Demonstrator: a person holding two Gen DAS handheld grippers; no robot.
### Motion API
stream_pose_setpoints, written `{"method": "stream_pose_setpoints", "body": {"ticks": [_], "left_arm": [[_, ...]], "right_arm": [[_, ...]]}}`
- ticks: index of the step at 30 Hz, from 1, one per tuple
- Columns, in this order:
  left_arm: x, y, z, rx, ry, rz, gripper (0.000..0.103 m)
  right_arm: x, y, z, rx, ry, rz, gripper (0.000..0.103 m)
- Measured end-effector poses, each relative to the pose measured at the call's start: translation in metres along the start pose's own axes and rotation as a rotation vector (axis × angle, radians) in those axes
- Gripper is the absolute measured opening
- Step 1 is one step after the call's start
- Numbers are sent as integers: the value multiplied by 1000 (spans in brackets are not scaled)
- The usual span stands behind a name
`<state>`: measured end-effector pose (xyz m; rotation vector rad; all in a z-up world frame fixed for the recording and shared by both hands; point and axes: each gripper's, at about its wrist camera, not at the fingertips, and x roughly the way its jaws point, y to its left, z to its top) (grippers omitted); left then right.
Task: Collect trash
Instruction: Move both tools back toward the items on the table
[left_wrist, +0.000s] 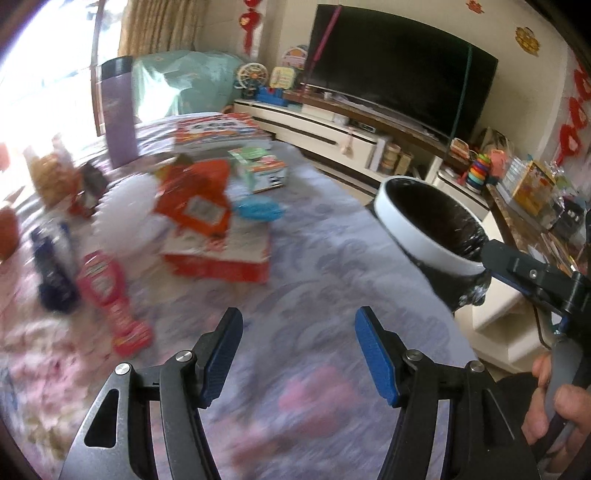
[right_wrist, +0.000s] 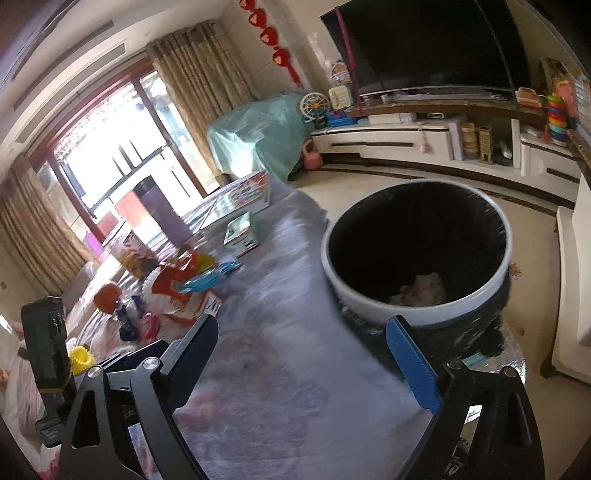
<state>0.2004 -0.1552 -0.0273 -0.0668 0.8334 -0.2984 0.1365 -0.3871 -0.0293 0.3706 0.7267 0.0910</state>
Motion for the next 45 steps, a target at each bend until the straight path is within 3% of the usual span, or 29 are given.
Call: {"method": "stream_pose_setpoints", "body": {"ticks": [17,30,45], "left_arm": [[-59,85,-42,-164,-13,117,63],[-60,125,-45,-250,1,153,63],[-33,148,-26,-291,6,164,63]], "right_arm": [[34,71,-37,-78,89,106,94],[63,109,-44,-143,135,149,94],[97,105,-32,-138,160,149,94]]}}
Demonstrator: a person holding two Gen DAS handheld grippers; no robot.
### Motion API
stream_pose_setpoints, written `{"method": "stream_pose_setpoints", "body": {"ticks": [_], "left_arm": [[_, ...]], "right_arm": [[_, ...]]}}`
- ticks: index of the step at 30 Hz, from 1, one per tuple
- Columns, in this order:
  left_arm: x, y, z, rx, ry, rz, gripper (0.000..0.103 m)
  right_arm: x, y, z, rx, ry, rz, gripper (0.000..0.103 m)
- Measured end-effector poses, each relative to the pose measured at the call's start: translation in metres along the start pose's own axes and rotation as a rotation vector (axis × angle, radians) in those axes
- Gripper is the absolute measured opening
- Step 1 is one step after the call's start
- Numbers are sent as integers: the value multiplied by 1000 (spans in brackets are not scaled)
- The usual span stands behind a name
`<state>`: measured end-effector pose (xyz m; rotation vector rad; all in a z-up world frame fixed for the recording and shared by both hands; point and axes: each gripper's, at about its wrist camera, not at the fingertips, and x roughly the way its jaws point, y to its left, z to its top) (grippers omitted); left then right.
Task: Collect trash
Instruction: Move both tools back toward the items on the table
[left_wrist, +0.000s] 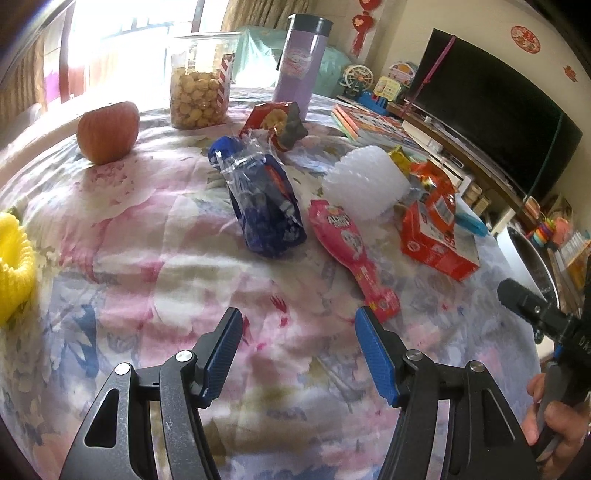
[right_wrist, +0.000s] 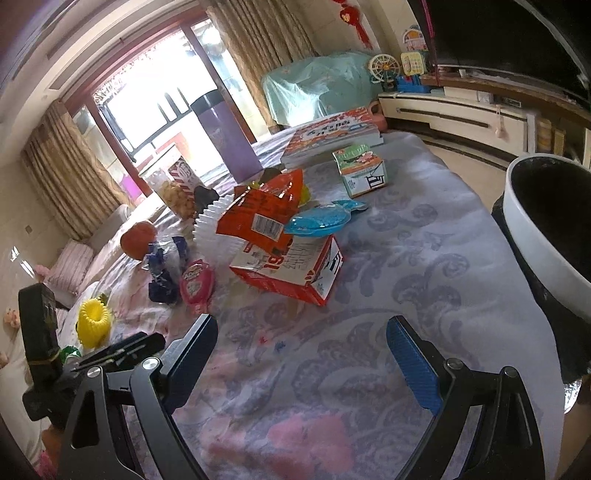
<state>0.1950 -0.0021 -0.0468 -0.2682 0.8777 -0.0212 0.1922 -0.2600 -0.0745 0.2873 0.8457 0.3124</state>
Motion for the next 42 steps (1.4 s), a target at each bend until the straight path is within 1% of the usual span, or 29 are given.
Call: {"method": "stream_pose_setpoints", "body": {"ticks": [8,12,16,20,21,22,23,24,25,26,27,28,29,30,31,33,36,37,38,40,41,42], "left_arm": [[14,5,17,-26,-9,5,63],[20,0,20,-37,1,-22,63],[26,-14,19,-9,11,-57,63],[33,-27,19,19,11,-72,62],[37,-30,20,26,16,-68,61],[42,-32,20,33,29,-64,61],[46,-34,20,37,34,-59,61],[48,-35,20,49,27,-46,60],[49,-37,21,67,21,-23,51],[50,-37,22,82,21,-6,44],[49,-37,22,86,22,-9,27],[49,-33,22,83,29,-24,19],[47,-29,22,81,34,-34,19],[45,-27,21,82,35,-36,19],[42,-24,20,90,32,-29,18],[33,-17,15,112,28,-12,18],[22,-6,10,117,34,-21,18],[20,-2,8,115,37,-11,18],[18,0,7,111,40,-11,19],[19,3,7,93,46,-22,20],[20,3,7,89,44,-23,21],[20,2,8,89,43,-22,22]], "right_arm": [[8,-7,8,21,-9,11,94],[14,-5,12,9,-9,6,94],[21,-5,15,-12,-3,8,94],[30,-9,23,-26,10,24,92],[32,-10,25,-25,14,30,89],[35,-12,27,-20,23,34,83],[38,-13,29,-12,33,43,80],[41,-15,30,0,44,54,70],[44,-16,31,9,52,61,59],[45,-15,31,13,56,74,55],[45,-13,30,11,57,90,48],[44,-9,28,1,55,93,43],[42,-4,26,-15,53,87,41],[40,1,24,-31,57,92,35],[39,6,19,-39,76,122,31],[36,14,12,-54,100,160,28],[26,21,5,-84,91,145,33],[22,20,5,-89,84,134,35],[20,19,5,-96,79,125,40],[21,16,8,-108,72,102,76],[22,15,10,-116,68,93,80],[24,15,12,-125,64,94,82]]}}
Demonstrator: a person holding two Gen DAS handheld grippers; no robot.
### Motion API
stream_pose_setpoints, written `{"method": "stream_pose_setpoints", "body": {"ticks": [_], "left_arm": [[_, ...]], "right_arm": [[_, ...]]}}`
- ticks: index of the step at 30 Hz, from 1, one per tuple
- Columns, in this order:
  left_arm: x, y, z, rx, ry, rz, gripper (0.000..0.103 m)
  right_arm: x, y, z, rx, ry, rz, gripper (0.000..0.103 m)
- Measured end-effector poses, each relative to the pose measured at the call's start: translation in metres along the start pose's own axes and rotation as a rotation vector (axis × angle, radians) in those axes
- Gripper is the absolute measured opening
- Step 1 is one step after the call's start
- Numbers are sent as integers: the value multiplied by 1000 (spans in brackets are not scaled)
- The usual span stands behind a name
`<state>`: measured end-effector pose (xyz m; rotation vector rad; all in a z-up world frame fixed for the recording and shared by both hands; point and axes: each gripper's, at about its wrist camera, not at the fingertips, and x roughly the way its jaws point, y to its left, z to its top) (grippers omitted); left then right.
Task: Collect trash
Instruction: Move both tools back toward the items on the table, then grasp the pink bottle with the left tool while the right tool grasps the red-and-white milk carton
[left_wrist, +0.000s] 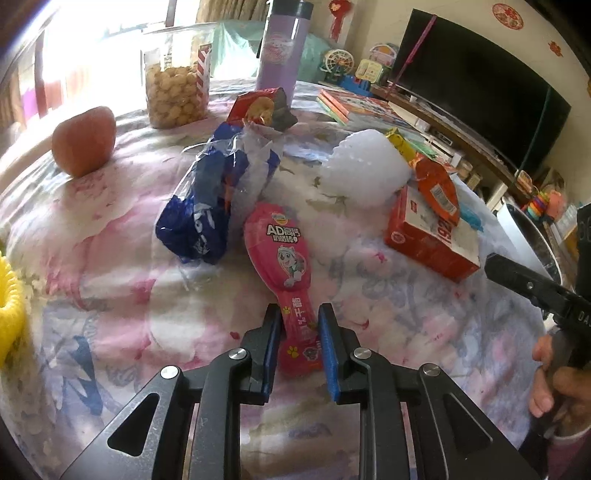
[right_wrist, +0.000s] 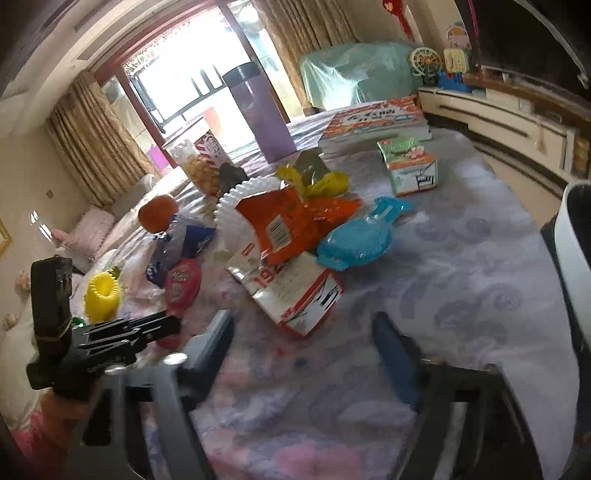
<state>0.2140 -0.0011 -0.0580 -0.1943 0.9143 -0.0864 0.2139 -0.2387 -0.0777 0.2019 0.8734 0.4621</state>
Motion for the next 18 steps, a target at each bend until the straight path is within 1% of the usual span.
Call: {"method": "stream_pose_setpoints", "body": {"ticks": [2,3,4,6,9,11,12,13,14,15,18], "left_arm": [[2,-4,3,5,-2,6,29],[3,-5,3,6,-4,5,37],[3,-7,4,11,-11,8,41],[7,-8,6,24,-15,25,41],[10,-7,6,31,-17,25,41],[11,-8,5,45,-22,35,34],[12,-7,6,47,-21,35,25],[12,-6,5,44,-19,29,22],[11,-4,5,37,-21,19,21],[10,-3,5,32,-20,14,16],[7,-1,3,25,-18,0,15]], "right_arm": [[8,2,6,-39,15,7,81],[13,4,9,-59,23,2,81],[18,7,12,-94,33,-5,81],[26,10,17,-146,49,-5,81],[38,18,19,-229,89,-2,81],[45,24,19,-287,100,-7,80],[47,25,18,-294,111,-12,76],[47,24,16,-290,118,-19,57],[47,22,15,-276,126,-22,58],[44,19,14,-254,121,-14,57],[31,13,9,-199,96,8,57]]}}
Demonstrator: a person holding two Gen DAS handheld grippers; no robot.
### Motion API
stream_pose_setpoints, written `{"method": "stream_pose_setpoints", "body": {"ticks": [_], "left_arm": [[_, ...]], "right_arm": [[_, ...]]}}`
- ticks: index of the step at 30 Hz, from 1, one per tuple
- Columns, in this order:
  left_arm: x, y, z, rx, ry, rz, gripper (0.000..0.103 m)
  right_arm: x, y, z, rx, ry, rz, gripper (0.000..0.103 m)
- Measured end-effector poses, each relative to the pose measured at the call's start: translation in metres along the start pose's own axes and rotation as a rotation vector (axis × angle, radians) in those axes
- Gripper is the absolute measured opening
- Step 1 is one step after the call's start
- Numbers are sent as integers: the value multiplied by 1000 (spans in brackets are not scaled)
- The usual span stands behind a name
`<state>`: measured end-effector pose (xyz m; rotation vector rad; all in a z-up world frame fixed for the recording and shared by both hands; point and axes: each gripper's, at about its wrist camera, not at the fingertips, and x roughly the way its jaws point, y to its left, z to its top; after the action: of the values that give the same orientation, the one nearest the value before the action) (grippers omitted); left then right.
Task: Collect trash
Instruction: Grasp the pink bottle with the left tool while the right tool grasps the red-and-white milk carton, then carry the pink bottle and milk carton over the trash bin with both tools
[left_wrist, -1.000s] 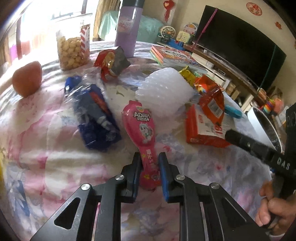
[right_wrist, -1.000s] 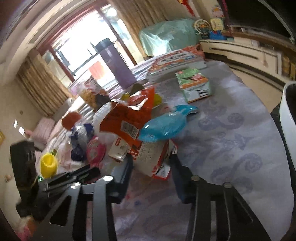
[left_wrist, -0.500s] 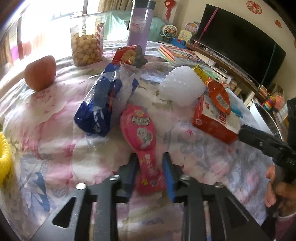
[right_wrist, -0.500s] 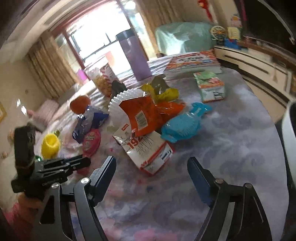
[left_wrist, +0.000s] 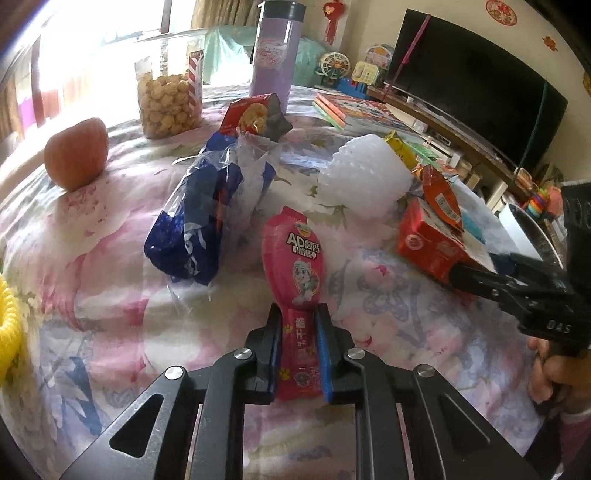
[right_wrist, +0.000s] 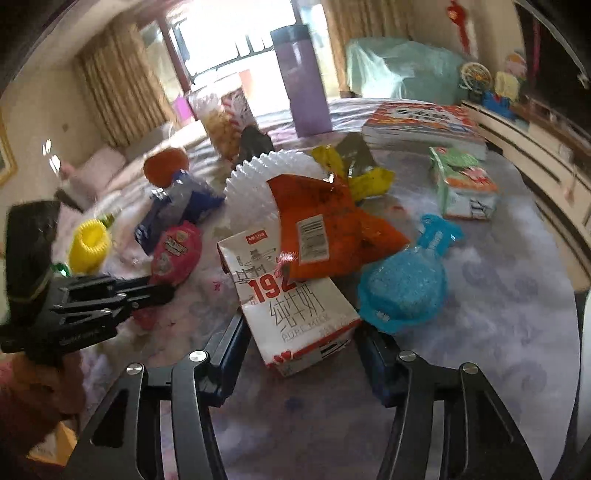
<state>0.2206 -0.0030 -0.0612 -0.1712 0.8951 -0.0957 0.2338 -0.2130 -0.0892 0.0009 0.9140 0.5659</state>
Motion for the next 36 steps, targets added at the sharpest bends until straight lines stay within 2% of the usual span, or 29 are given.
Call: {"method": "stream_pose_setpoints", "body": {"ticks": [11,22,36], "left_arm": [[-24,-44,-19,63,-4,-117,14],[-23,-99,-17,171,16,-228,14],[-4,-165,-4,270,28,-291,14]], "right_arm": [[-64,-9,-46,175,-92,-2,57],[-115,-41,-82,314,-161,-116,56],[-160,-81,-105,417,-220,-212,56]]}}
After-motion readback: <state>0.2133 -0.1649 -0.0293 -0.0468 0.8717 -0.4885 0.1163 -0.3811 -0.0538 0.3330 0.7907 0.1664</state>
